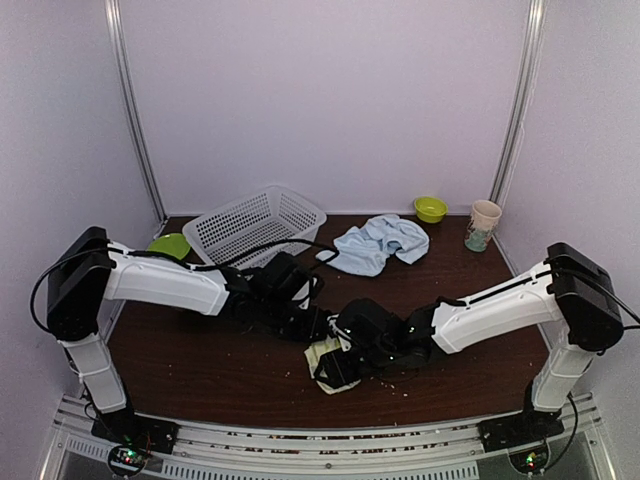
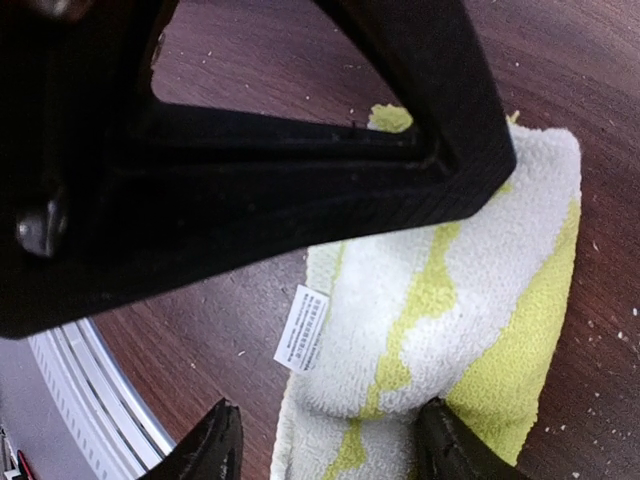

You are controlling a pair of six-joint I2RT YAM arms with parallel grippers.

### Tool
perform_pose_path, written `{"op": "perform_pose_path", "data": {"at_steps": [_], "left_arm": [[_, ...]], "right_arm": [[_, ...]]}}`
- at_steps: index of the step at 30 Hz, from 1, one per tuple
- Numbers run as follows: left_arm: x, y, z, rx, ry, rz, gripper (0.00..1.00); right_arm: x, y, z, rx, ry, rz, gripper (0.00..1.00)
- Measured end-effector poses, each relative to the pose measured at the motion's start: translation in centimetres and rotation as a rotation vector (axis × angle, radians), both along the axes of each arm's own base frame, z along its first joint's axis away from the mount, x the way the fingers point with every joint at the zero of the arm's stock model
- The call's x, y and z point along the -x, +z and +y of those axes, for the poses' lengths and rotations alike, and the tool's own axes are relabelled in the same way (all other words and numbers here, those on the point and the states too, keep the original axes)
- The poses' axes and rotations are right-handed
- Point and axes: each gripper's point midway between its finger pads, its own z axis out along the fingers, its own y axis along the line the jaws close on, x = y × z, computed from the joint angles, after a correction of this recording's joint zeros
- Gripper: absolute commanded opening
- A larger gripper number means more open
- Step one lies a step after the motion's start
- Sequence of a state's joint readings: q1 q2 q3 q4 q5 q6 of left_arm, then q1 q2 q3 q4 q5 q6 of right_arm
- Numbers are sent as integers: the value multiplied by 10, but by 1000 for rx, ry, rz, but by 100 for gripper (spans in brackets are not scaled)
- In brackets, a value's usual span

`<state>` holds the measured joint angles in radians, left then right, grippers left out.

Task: Roll the towels
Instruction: Roll the towel at the center of the board.

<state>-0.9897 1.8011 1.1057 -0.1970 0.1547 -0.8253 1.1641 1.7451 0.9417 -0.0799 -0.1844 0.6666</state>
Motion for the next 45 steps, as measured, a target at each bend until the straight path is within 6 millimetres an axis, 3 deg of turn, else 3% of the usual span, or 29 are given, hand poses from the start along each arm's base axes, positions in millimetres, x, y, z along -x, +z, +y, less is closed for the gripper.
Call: {"op": "perform_pose_path", "data": {"at_steps": [9,12,17,25,30,34,45], "left_arm": [[0,-14,-7,24,-6,14,0],[4,-33,0,-14,-3,38,0],[3,-34,-1,-3,-2,33,0],[4,-35,1,20,-2,18,0],[7,-35,4,31,-2,10,0],[10,-37,9,36,0,9,0],[19,-40,20,45,9,18,0]], "right_arm": [[2,3,-17,34,-25,8,67],[2,13,-16,14,-18,-7,68],[2,26,-15,-10,-12,-33,67],[-14,45,-34,-27,-120,-78,54],[-15,25,-40,39,-131,-57,47],[-4,8,-41,105,-98,-38,42],[8,-9,-25,241,-27,-74,43]]}}
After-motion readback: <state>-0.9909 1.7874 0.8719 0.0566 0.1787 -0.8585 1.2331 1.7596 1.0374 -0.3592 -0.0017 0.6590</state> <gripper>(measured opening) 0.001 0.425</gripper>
